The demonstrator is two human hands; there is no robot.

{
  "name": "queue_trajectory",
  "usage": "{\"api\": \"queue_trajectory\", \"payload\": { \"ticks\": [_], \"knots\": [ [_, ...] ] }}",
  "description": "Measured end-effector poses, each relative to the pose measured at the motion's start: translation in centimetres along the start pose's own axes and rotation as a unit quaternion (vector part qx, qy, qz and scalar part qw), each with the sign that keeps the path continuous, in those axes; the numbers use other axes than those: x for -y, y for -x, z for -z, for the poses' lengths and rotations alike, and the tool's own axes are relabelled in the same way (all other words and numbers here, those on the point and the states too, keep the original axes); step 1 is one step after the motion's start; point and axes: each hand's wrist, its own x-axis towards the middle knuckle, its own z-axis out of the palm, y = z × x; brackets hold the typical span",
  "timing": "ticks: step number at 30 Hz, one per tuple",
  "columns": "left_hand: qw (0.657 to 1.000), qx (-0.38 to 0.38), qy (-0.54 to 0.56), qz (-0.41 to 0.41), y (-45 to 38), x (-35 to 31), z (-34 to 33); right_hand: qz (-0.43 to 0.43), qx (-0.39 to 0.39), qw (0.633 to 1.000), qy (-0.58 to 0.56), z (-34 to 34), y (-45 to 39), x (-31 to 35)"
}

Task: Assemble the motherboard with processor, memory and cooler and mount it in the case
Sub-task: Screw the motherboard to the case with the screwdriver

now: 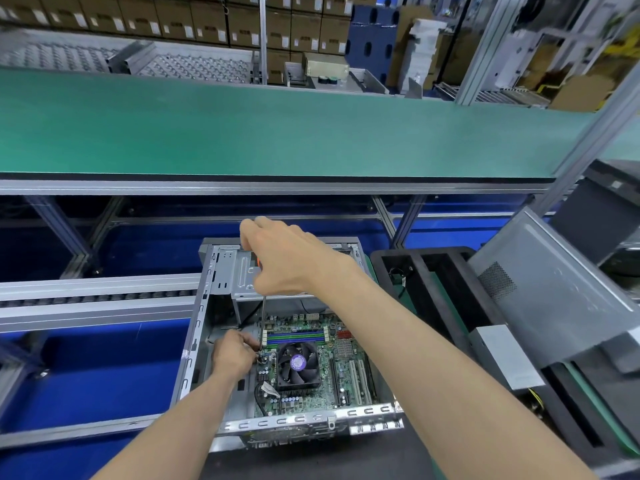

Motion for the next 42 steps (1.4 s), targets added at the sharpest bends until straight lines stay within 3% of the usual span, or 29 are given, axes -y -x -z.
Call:
{"api": "queue_trajectory", "payload": {
  "ticks": [3, 8, 13, 18, 23, 28, 33, 38, 42],
  "knots": [
    [1.0, -0.001, 0.007, 0.004, 0.0, 0.0, -0.1, 0.008, 0.02, 1.0, -0.012, 0.1, 0.0, -0.1],
    [1.0, -0.008, 0.025, 0.015, -0.1, -0.2, -0.1, -0.033, -0.052, 0.992, 0.107, -0.7, 0.0, -0.2],
    [0.998, -0.013, 0.054, 0.03, 0.0, -0.2, -0.1, 0.0, 0.004, 0.999, -0.033, 0.1, 0.3, -0.6],
    [0.999, -0.02, 0.043, 0.017, 0.0, -0.2, -0.2, -0.037, -0.044, 0.994, 0.09, -0.8, -0.2, -0.1],
    [1.0, -0.016, -0.003, -0.014, -0.1, -0.1, 0.0, 0.001, -0.003, 1.0, -0.007, -0.1, 0.1, -0.2],
    [0.999, -0.015, -0.026, -0.019, -0.1, -0.2, 0.0, -0.04, -0.049, 0.995, 0.082, -0.6, 0.0, -0.1],
    [0.999, -0.009, -0.037, -0.014, -0.4, -0.1, 0.0, -0.014, -0.002, 0.999, -0.033, -0.2, 0.2, -0.5],
    [0.999, -0.007, -0.039, -0.013, -0.8, 0.2, -0.3, -0.046, -0.053, 0.992, 0.101, -1.0, -0.3, -0.3],
    [0.999, -0.005, -0.035, -0.012, -0.8, 0.1, -0.3, -0.015, -0.019, 1.0, -0.007, -0.1, 0.1, -0.4]
  ]
}}
